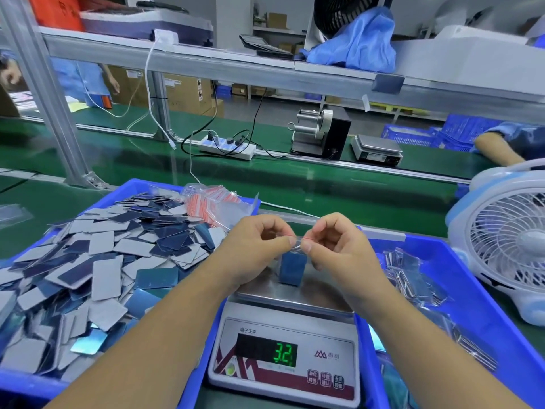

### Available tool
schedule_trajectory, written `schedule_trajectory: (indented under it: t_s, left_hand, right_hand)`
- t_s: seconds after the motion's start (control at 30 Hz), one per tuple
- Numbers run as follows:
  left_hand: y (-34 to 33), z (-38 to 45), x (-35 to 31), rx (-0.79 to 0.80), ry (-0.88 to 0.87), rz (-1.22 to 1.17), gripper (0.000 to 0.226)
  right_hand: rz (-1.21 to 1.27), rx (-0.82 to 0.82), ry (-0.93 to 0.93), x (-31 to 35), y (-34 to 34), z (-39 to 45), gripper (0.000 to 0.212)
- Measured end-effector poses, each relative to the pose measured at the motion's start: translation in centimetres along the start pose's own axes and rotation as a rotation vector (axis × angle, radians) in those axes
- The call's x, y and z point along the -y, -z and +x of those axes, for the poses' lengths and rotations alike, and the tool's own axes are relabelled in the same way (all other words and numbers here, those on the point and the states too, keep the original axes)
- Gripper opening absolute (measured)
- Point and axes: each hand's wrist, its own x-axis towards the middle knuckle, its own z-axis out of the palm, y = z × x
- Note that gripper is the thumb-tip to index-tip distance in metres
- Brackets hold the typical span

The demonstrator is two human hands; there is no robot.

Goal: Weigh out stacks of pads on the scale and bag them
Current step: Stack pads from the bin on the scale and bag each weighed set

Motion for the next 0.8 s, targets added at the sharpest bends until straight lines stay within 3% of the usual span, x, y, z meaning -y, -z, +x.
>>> schedule_trajectory:
  t_s: [0.6,0.8]
  left_hand:
    - [1.2,0.4,0.2,0.026,-0.02,0.003,0.001]
    - [2.0,0.4,0.0,0.06,0.0,0.07,0.008]
  right_hand:
    - [0.119,-0.026,-0.02,0.6,1.5,0.3,0.038]
    - [0.088,-0.026,-0.014,0.5,2.0,0.5,0.035]
